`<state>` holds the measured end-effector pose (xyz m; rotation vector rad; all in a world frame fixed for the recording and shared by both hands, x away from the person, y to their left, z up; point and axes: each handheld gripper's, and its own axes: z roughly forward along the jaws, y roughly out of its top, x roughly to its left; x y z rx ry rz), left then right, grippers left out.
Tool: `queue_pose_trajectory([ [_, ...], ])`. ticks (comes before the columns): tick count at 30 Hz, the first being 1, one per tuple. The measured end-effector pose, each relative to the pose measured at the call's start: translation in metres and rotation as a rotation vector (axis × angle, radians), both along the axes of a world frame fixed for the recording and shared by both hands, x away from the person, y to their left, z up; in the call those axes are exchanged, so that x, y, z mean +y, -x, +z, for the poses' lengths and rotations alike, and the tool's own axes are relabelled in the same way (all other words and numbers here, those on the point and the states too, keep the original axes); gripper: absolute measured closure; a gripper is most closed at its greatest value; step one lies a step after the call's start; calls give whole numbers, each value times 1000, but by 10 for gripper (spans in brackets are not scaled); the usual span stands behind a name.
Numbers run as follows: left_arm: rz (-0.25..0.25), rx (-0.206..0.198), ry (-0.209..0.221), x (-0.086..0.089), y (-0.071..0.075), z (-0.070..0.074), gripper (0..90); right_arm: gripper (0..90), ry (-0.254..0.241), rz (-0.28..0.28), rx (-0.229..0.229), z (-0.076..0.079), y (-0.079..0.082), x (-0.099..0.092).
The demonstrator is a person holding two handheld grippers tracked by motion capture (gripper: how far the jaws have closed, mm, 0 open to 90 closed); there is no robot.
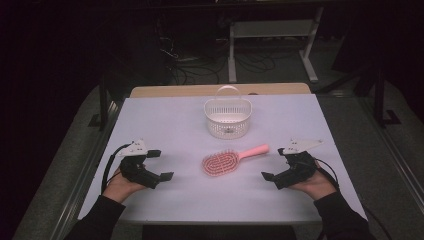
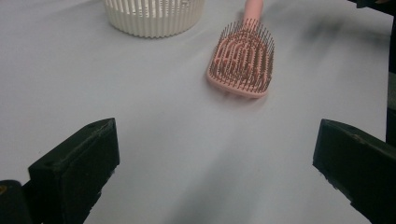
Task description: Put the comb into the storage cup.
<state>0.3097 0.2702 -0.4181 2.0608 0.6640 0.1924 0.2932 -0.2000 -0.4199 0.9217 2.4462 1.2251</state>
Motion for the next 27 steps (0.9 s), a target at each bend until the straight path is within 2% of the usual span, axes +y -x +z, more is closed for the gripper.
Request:
queue_pose_trajectory([
  [10,7,3,7,0,-2,-1,4,0,6,-4,4,2,-1,-3],
  [17,-13,1,-4,-2,-3,-3,4,0,40,2,8,1,-3,3],
  [22,-22,7,-18,-4,-3,-4,4,0,38,-3,8,4,-9,4],
  [27,-21,8,-11,-5,-3,-4,4,0,35,-7,10,6,-14,4],
])
